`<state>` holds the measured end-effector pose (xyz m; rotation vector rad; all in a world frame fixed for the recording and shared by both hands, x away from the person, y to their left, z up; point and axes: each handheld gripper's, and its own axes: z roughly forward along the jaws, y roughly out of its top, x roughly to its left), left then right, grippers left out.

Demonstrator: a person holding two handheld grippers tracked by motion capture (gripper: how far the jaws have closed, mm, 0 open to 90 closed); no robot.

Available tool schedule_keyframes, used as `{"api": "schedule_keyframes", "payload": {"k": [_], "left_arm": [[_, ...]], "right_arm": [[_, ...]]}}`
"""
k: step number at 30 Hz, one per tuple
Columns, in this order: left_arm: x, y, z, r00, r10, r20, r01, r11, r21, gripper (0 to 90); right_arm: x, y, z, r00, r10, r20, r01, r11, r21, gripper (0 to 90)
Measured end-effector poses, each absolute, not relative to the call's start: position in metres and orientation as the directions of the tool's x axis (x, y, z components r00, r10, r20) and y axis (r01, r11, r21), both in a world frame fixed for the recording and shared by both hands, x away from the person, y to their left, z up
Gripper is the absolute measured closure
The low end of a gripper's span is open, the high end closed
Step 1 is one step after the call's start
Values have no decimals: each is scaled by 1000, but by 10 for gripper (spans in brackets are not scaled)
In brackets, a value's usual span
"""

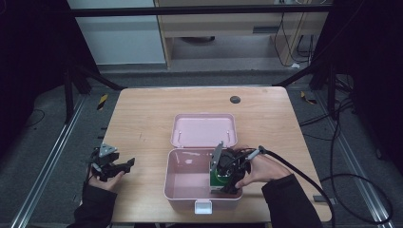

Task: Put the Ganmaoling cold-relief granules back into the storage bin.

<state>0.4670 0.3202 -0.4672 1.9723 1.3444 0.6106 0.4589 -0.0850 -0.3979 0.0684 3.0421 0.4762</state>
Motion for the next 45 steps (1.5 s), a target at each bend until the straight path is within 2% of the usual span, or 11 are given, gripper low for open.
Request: {"api": "schedule_keyframes", "payload": {"k": [5, 17, 21, 26, 29, 37, 43, 45], "left_arm": [[467, 320, -467, 360, 933, 9, 623, -248, 742, 293], [467, 319, -467, 367, 930, 12, 623, -255, 739, 295], [467, 319, -467, 366, 931, 6, 622, -249, 743, 306], [466, 320, -466, 366, 931, 3, 618, -246, 746, 317], [466, 319, -466, 366, 930, 2, 613, -243, 752, 326], [465, 319, -466, 368, 930, 3, 613, -245, 752, 334], [465, 318, -465, 371, 929, 0, 607, -242, 757, 368], [465, 318, -465, 374, 928, 0, 607, -244, 756, 370]], "right_arm": [[460, -86, -396, -995, 63, -71, 39, 952, 303, 126], [455, -110, -358, -982, 146, -122, 69, 870, 487, 157], [454, -127, -338, -960, 234, -154, 102, 804, 587, 161], [452, -140, -327, -942, 284, -180, 113, 772, 626, 144], [451, -155, -323, -917, 356, -180, 141, 711, 689, 168], [450, -181, -329, -864, 471, -175, 198, 638, 744, 148], [454, -214, -343, -749, 652, -123, 278, 476, 834, 143], [454, -218, -346, -729, 676, -111, 288, 449, 846, 140]]}}
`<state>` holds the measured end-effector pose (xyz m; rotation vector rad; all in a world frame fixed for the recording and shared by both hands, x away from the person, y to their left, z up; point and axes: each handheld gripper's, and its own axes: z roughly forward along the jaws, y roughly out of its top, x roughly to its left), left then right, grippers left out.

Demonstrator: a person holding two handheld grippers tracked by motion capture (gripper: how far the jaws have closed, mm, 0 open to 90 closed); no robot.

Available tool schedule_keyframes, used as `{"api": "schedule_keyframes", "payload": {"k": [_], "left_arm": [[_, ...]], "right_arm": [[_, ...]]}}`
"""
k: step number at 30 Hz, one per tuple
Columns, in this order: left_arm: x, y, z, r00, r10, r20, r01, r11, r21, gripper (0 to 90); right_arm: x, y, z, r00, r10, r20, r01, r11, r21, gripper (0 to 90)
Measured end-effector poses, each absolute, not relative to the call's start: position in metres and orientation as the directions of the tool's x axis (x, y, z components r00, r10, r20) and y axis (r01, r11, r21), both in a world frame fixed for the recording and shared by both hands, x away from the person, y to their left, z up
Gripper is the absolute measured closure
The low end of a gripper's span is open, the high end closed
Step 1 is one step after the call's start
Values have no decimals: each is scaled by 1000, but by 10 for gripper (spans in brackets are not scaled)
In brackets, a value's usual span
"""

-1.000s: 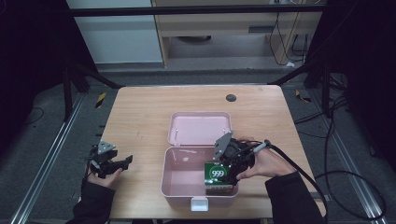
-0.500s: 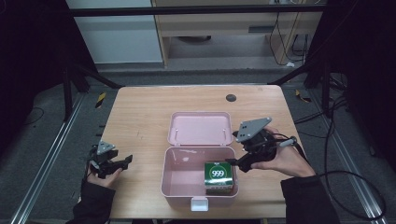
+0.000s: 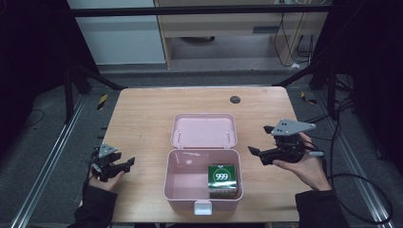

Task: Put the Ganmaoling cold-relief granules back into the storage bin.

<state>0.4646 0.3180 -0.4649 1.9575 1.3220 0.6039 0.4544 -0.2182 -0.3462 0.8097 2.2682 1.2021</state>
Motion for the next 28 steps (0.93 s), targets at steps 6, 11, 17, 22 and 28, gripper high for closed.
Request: {"api": "schedule_keyframes", "payload": {"k": [6, 11, 17, 22, 28], "left_arm": [[464, 318, -465, 375, 927, 2, 607, -248, 755, 414], [464, 318, -465, 378, 926, 1, 607, -249, 755, 446], [464, 318, -465, 387, 922, 4, 605, -257, 753, 503], [464, 318, -467, 388, 922, 5, 610, -261, 748, 529], [465, 317, -470, 380, 925, 20, 616, -270, 740, 503]], "right_arm": [[461, -242, -382, -589, 807, -47, 354, 310, 882, 128], [465, -253, -406, -516, 856, 4, 395, 233, 889, 125], [470, -263, -426, -439, 898, 7, 433, 205, 878, 117], [471, -271, -447, -394, 919, 8, 463, 191, 866, 103], [473, -277, -464, -334, 942, -34, 495, 205, 844, 91]]}}
